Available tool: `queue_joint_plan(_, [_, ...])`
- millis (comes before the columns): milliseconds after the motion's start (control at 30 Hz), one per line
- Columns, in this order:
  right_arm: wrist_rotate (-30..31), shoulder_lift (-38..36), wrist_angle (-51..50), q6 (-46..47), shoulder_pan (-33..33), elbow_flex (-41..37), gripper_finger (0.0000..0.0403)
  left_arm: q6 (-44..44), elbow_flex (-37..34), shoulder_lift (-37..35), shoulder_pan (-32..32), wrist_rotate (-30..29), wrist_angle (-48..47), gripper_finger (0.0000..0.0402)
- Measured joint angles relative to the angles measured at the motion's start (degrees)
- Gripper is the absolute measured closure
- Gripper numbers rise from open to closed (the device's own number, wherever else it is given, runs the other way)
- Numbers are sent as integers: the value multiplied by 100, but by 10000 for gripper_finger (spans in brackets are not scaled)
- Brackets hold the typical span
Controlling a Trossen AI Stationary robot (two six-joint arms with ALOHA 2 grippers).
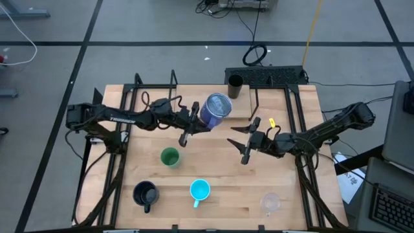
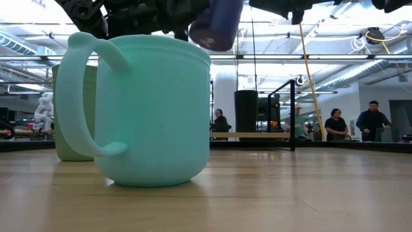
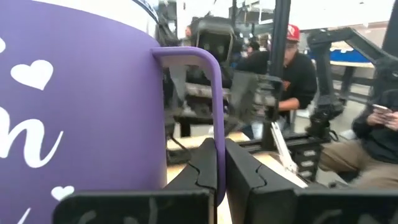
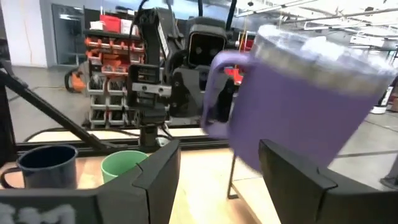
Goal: Stack small to large cups/mugs on shelf
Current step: Put the purple mug on the shelf
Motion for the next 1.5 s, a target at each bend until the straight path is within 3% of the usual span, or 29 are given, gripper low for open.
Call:
queue_joint_plan(233, [-112, 393, 488, -138, -2, 0, 195, -13, 13, 105, 162, -953, 14, 394])
queue_joint_plan(567, [-39, 39, 325, -440, 189, -3, 195, -130, 248, 550, -139, -2139, 350, 394])
queue_joint_plan(800, [861, -341, -645, -331, 653, -4, 195, -70, 814, 1014, -216, -2496, 134, 394])
queue_joint_plan(967, [1265, -459, -1021, -197, 993, -4, 195, -8, 1728, 959, 56, -2368, -1336, 394])
queue_joint_plan(1233, [1284, -602, -1219, -224, 1337, -4, 195, 1340, 3935, 980, 345, -2168, -5025, 394])
queue_joint_plan(1333, [1585, -640, -1316, -220, 1475, -4, 195, 1737, 4271, 984, 510, -2036, -5812, 394])
queue_joint_plan(1500, [2328, -643, -1406, -283, 1694, -4, 195, 1971, 4334, 984, 886, -1097, -6544, 394])
